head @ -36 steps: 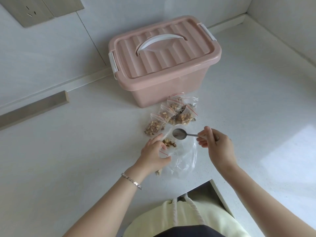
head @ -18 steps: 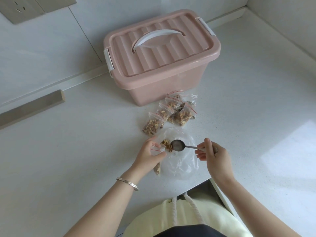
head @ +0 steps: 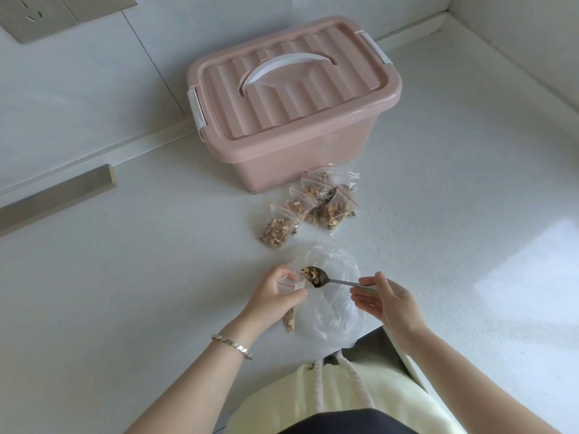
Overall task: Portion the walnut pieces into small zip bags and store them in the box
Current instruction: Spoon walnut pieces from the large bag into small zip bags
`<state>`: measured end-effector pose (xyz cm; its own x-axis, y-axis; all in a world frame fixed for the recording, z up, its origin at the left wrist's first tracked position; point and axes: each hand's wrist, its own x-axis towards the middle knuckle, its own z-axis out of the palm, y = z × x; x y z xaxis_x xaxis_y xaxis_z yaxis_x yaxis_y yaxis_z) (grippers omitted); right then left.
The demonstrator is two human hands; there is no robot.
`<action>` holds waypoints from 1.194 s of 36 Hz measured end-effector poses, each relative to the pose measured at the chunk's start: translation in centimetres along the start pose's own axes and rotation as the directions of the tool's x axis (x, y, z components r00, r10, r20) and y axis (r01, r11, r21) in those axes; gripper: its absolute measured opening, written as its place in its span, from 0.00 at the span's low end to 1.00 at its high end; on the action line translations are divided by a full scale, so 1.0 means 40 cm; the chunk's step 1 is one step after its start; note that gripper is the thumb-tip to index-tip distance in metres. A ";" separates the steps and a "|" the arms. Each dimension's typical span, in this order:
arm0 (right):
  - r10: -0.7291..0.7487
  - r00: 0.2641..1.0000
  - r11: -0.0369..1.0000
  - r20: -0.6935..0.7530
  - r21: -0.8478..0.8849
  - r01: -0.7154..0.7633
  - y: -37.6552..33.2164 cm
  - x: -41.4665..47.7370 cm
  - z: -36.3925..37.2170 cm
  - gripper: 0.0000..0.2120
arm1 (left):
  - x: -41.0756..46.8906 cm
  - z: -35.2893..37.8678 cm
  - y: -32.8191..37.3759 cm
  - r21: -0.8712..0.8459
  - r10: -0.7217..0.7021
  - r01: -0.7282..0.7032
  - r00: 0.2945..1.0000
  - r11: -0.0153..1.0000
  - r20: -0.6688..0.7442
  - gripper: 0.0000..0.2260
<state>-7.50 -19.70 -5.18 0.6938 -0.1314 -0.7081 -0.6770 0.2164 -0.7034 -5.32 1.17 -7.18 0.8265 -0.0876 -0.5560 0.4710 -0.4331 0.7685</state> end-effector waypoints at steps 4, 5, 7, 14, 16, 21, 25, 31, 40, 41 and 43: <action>0.070 0.997 0.992 0.008 0.101 -0.071 0.018 -0.001 -0.013 0.17 | -0.009 -0.003 -0.003 -0.013 -0.008 0.008 1.000 1.000 -0.010 0.08; 0.076 0.997 0.990 0.009 0.117 -0.077 0.021 -0.002 -0.016 0.17 | -0.010 -0.005 -0.003 -0.010 -0.006 0.006 1.000 1.000 -0.019 0.08; 0.078 0.997 0.986 0.004 0.150 -0.077 0.026 -0.002 -0.023 0.17 | -0.013 -0.010 -0.005 0.002 -0.001 0.001 0.999 1.000 -0.034 0.08; 0.039 0.998 0.972 0.048 0.231 -0.049 0.020 -0.003 -0.046 0.19 | -0.006 -0.021 -0.010 0.138 0.030 -0.023 0.999 0.990 -0.043 0.10; 0.021 0.998 0.973 0.061 0.226 -0.034 0.013 -0.004 -0.054 0.19 | -0.005 -0.022 -0.009 0.187 0.039 -0.028 0.998 0.982 -0.057 0.11; -0.029 0.997 0.991 0.067 0.131 0.020 -0.021 -0.021 -0.075 0.20 | -0.006 -0.016 -0.018 0.261 0.153 -0.139 0.988 0.955 -0.035 0.12; -0.132 0.989 0.991 0.059 0.007 0.132 -0.073 -0.059 -0.064 0.23 | -0.009 -0.003 -0.023 0.334 0.256 -0.237 0.967 0.913 -0.013 0.14; -0.355 0.928 0.897 0.116 -0.238 0.373 -0.117 -0.119 -0.006 0.21 | -0.025 0.011 -0.033 0.342 0.298 -0.276 0.954 0.898 -0.015 0.15; -0.632 0.627 0.339 0.455 -0.565 0.752 -0.090 -0.148 0.030 0.24 | -0.034 0.018 -0.042 0.240 0.254 -0.239 0.967 0.941 -0.034 0.14; -0.647 0.649 0.401 0.402 -0.545 0.737 -0.097 -0.153 0.028 0.23 | -0.035 0.017 -0.040 0.225 0.246 -0.230 0.968 0.947 -0.047 0.14; -0.639 0.727 0.563 0.252 -0.491 0.665 -0.109 -0.157 0.021 0.20 | -0.040 0.016 -0.030 0.184 0.222 -0.207 0.973 0.961 -0.065 0.15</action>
<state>-8.71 -19.00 2.38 0.9987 0.0097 -0.0493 -0.0400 -0.4405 -0.8968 -7.41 1.24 -7.40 0.9285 -0.1232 -0.3503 0.2253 -0.5630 0.7951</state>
